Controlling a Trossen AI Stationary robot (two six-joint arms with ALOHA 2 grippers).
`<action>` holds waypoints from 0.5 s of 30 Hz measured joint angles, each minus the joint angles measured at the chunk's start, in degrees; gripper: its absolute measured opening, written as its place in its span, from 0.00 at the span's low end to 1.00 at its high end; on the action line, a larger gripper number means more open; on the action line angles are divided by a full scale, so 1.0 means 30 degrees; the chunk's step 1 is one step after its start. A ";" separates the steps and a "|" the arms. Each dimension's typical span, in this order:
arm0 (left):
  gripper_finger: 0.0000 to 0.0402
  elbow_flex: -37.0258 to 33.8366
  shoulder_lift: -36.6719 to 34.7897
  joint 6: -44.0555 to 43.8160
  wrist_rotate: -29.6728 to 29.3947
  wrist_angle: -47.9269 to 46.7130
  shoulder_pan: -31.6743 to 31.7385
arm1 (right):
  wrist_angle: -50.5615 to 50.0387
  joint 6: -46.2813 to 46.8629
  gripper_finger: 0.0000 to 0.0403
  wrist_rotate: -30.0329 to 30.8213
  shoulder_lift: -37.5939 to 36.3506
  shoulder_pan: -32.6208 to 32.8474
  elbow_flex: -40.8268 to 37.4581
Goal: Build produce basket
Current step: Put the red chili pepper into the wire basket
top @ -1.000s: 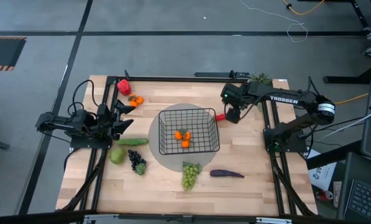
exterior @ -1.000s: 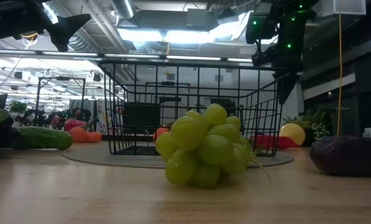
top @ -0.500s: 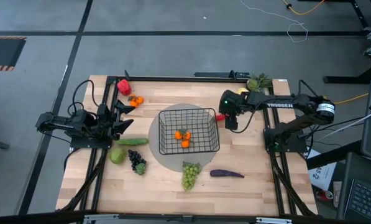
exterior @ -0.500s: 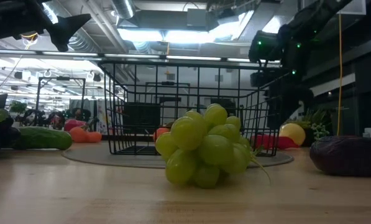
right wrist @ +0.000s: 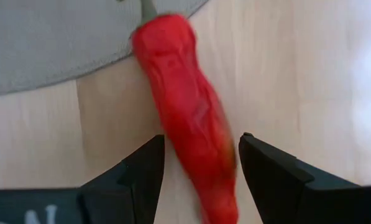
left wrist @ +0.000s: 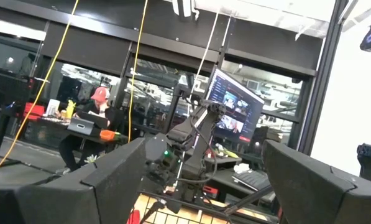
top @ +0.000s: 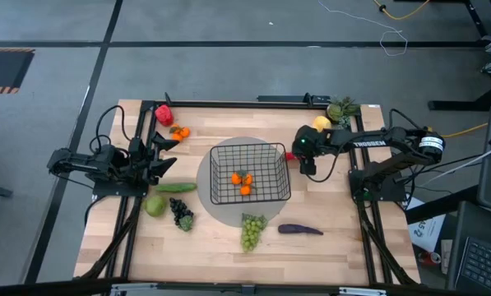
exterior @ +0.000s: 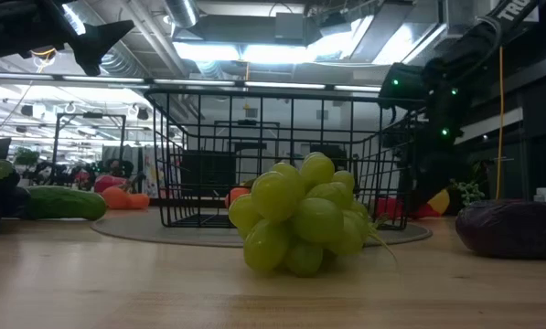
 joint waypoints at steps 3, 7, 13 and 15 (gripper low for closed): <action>0.79 0.0000 -0.0002 -0.0005 -0.0002 0.0000 0.0000 | -0.0114 0.1135 0.51 -0.0324 0.0000 0.0004 -0.0342; 0.79 0.0000 0.0000 -0.0023 0.0000 -0.0008 0.0000 | -0.0126 0.3627 0.41 -0.0277 0.0000 0.0110 -0.0497; 0.79 0.0000 0.0000 -0.0050 0.0000 -0.0527 -0.0006 | -0.0043 0.8085 0.07 0.0643 -0.0029 0.0186 -0.0470; 0.79 0.0000 0.0000 -0.0052 0.0000 -0.0826 -0.0007 | -0.0117 0.9167 0.07 0.1709 -0.0022 0.0306 -0.0477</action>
